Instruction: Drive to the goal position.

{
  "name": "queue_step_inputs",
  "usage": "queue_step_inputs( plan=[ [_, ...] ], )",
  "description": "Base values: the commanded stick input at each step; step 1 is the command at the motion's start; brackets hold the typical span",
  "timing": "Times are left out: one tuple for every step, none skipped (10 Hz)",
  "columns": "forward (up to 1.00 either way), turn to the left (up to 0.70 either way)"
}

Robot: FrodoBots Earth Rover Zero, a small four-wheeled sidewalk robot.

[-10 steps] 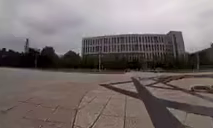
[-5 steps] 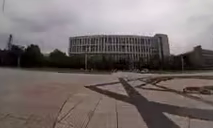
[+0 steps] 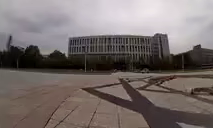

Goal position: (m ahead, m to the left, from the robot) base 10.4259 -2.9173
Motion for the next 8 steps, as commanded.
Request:
queue_step_inputs(
  plan=[
    [0.7,0.0],
    [0.7,0.0],
    [0.7,0.0],
    [0.7,0.0],
    [0.7,0.0],
    [0.7,0.0],
    [0.7,0.0],
    [0.7,0.0]
  ],
)
